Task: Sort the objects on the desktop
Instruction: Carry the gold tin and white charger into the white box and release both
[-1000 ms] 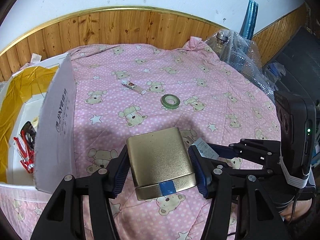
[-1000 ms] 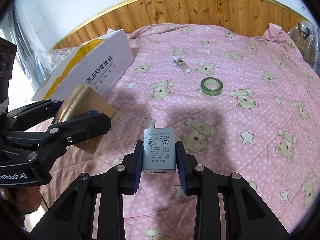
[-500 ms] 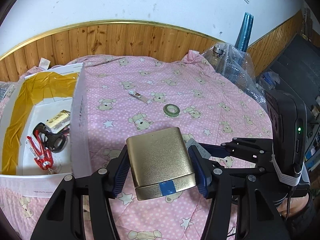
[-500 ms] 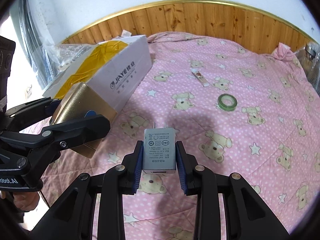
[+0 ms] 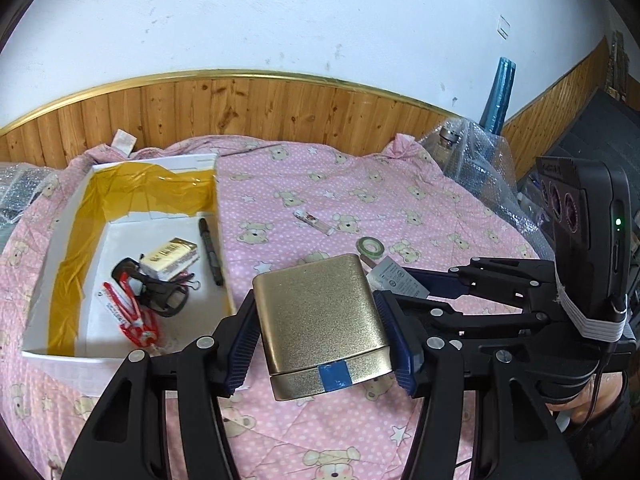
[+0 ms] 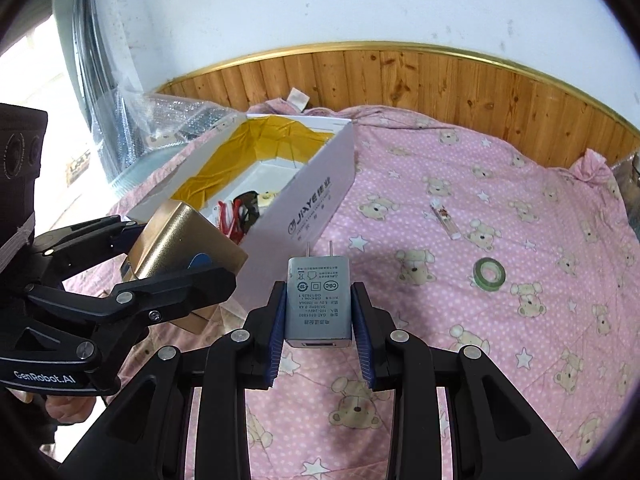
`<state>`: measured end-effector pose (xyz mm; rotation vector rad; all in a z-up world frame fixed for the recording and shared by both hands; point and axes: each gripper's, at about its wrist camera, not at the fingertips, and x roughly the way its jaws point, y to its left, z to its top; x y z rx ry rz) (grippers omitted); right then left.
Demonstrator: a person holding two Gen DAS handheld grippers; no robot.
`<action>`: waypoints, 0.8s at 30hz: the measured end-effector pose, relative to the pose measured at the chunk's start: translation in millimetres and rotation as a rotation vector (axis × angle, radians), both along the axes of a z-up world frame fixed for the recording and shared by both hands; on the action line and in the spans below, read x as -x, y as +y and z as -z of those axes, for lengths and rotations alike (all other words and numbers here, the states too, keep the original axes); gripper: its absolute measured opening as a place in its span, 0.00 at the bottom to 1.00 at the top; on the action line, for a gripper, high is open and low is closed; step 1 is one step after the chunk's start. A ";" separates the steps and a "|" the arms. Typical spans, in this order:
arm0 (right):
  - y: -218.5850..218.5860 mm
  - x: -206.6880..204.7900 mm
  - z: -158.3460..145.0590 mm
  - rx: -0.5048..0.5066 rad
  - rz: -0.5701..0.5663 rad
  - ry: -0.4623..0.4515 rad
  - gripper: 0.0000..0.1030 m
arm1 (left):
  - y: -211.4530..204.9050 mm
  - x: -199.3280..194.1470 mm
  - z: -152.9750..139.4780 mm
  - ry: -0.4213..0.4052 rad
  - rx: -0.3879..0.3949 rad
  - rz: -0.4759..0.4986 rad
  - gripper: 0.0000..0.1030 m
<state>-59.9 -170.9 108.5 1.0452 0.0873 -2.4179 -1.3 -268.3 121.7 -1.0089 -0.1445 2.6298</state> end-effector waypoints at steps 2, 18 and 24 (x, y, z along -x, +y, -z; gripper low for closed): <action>-8.1 1.4 -6.1 0.004 -0.016 0.010 0.32 | -10.3 -0.9 -5.8 0.012 0.000 -0.013 0.57; -76.9 20.4 -33.7 0.005 -0.126 0.066 0.32 | -92.6 18.3 -23.9 0.032 -0.007 -0.154 0.57; -106.0 36.9 -31.6 -0.007 -0.167 0.067 0.32 | -113.5 35.6 -13.4 0.008 0.008 -0.189 0.57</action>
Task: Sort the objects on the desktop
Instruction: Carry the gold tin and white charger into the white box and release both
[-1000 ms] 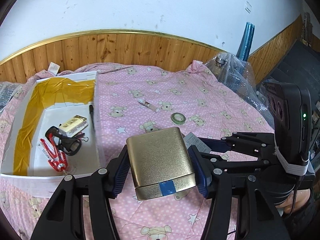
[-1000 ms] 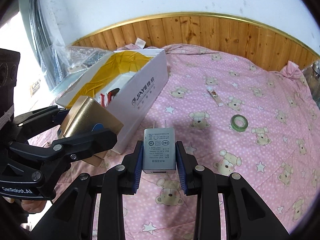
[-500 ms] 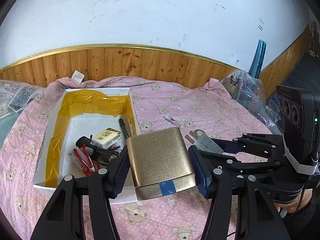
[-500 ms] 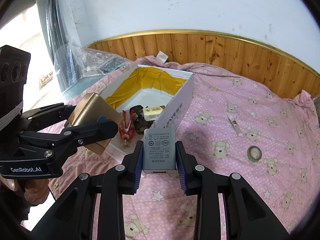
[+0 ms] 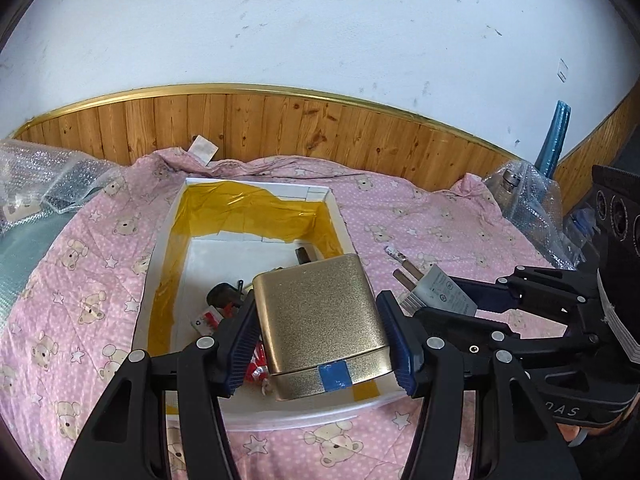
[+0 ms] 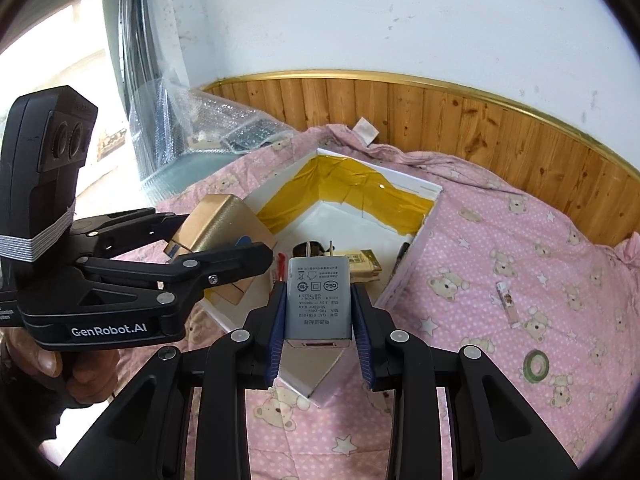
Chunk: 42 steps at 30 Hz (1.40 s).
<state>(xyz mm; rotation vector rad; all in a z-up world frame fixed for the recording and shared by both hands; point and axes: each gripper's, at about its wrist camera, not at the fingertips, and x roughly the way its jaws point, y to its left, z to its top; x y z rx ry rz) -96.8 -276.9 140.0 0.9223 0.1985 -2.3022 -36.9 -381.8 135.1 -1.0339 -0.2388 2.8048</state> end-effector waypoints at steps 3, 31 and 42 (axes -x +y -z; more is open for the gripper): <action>-11.0 11.5 6.7 -0.005 -0.011 -0.012 0.32 | -10.8 10.4 8.2 -0.019 0.005 -0.016 0.57; -36.7 127.6 53.7 0.017 0.069 -0.078 0.46 | -83.5 130.8 68.6 -0.258 -0.089 -0.100 0.57; -16.7 91.7 46.2 0.090 0.041 -0.093 0.53 | -78.3 142.9 52.1 -0.262 -0.059 -0.130 0.67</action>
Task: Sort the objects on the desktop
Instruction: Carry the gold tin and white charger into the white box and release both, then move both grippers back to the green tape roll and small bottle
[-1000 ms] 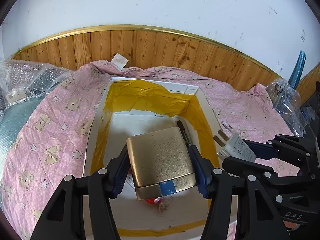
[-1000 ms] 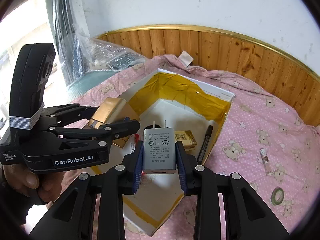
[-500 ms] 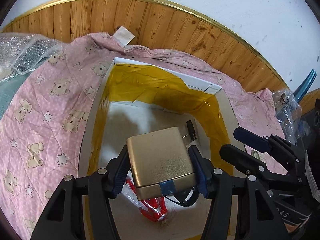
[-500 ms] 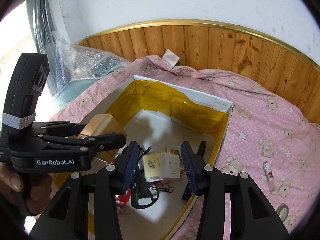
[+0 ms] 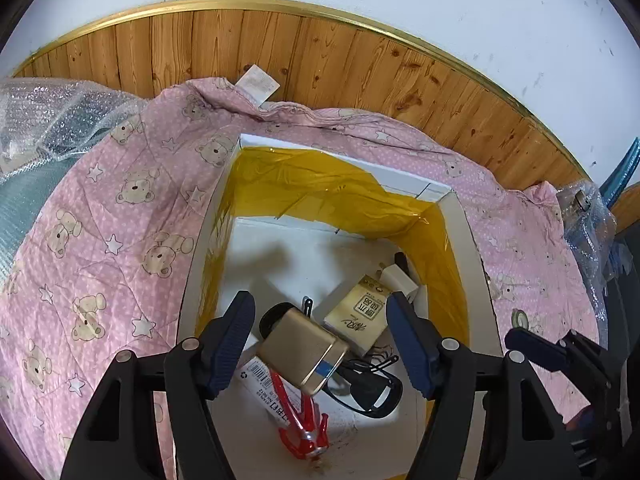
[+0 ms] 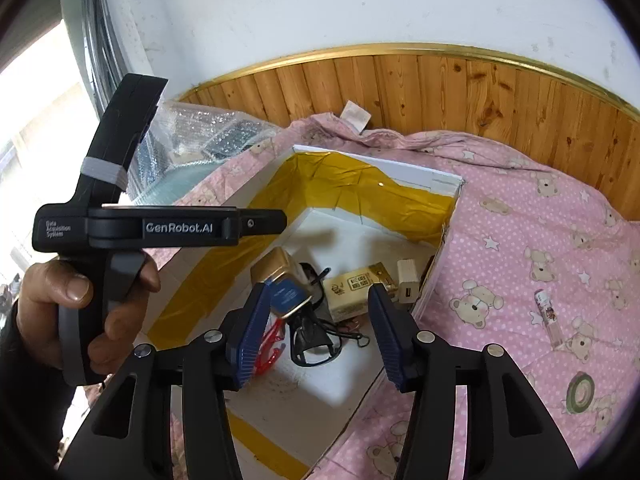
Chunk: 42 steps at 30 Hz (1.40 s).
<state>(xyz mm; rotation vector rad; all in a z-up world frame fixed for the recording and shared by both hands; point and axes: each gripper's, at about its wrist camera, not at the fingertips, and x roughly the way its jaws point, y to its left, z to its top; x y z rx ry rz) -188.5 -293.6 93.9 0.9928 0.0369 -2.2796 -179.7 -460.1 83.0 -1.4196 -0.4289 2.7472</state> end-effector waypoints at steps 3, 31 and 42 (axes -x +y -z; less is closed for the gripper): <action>7.1 -6.2 -0.9 0.009 -0.001 -0.008 0.53 | 1.7 -3.0 -2.5 0.004 -0.017 -0.002 0.67; 51.0 -69.7 -9.1 0.043 -0.025 -0.033 0.53 | 98.0 -104.0 -21.4 0.107 0.098 0.145 0.67; 71.7 -88.2 -11.8 0.067 -0.015 -0.037 0.53 | 120.9 -121.2 -29.4 0.132 0.093 0.176 0.67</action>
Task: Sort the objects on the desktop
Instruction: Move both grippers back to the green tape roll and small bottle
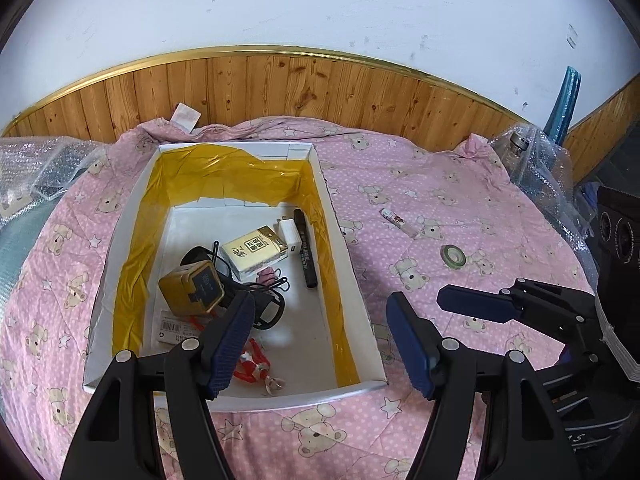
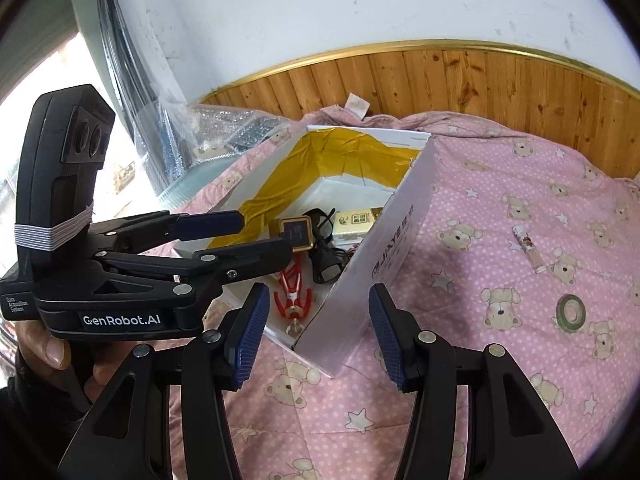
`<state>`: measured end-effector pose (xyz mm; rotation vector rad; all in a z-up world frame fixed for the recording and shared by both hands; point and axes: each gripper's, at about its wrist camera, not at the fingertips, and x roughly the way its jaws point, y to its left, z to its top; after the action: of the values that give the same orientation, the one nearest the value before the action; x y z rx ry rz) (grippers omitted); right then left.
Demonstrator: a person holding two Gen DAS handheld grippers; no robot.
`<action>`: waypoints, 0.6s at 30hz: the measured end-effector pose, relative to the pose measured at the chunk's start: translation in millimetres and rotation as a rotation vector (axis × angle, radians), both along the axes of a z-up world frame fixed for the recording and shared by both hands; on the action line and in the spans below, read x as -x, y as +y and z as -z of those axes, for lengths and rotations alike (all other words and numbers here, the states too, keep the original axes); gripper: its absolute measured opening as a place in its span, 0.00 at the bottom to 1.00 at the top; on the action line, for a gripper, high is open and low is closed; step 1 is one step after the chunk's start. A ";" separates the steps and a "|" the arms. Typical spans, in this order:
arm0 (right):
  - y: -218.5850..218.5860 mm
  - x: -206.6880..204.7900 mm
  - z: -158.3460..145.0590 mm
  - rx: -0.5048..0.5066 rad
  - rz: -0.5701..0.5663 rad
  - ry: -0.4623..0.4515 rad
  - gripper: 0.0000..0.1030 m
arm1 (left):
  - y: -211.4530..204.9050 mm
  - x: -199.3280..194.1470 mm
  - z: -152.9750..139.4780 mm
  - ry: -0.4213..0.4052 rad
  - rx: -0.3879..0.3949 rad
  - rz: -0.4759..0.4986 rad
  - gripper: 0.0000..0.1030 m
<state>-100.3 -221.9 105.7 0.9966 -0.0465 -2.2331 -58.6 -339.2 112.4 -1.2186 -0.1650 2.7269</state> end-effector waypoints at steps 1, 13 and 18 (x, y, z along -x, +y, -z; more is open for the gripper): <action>1.5 -1.1 0.7 0.000 0.001 0.000 0.53 | 2.8 -1.4 0.4 0.001 0.001 0.004 0.67; 29.6 -11.4 8.3 0.024 0.021 -0.022 0.53 | 29.0 -12.2 6.6 -0.004 0.012 0.029 0.67; 48.5 -14.6 13.1 0.037 0.045 -0.031 0.53 | 42.7 -13.2 7.7 -0.006 0.014 0.048 0.67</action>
<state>-85.7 -173.4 92.6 1.0191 -0.1246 -2.2496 -45.4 -296.5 104.7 -1.2184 -0.1165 2.6875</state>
